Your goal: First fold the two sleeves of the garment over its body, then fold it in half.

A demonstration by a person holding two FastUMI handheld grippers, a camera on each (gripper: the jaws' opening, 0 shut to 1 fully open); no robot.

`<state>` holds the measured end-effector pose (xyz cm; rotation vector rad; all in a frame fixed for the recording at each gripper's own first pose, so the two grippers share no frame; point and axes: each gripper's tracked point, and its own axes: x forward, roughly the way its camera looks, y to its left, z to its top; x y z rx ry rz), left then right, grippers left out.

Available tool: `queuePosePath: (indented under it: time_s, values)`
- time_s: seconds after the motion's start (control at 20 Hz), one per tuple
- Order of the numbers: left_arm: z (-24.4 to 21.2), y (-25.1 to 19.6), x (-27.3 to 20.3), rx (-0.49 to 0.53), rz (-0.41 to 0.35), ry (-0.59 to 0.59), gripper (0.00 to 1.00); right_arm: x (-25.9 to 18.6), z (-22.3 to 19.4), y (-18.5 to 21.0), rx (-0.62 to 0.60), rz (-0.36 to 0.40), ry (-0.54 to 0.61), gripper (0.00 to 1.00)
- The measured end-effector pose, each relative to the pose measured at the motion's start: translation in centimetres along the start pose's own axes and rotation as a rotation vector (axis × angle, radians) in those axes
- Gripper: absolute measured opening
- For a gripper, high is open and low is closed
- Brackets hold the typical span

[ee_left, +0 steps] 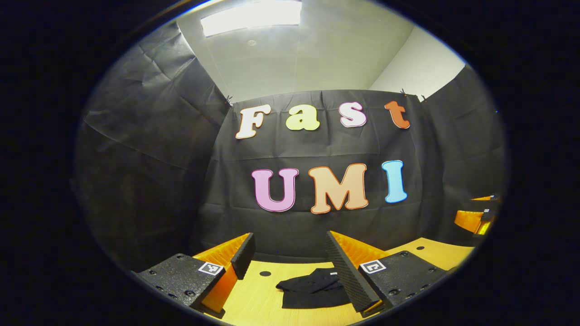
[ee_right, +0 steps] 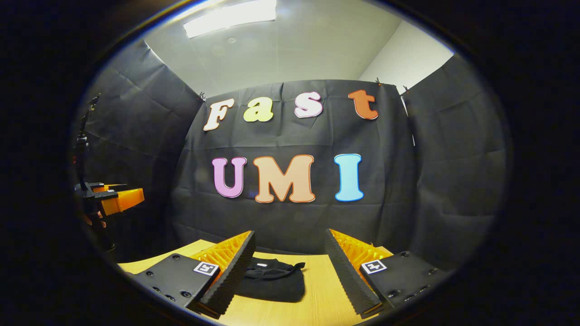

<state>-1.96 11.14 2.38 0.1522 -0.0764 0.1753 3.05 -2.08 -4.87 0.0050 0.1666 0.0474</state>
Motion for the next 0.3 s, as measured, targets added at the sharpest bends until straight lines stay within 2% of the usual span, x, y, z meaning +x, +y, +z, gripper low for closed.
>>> queuePosePath:
  time_s: [0.3]
  values:
    - [0.0, 0.3, -1.5, 0.016, 0.013, 0.016, 0.96, -1.8, -0.9, 0.1, 0.001, 0.008, 0.032, 0.98]
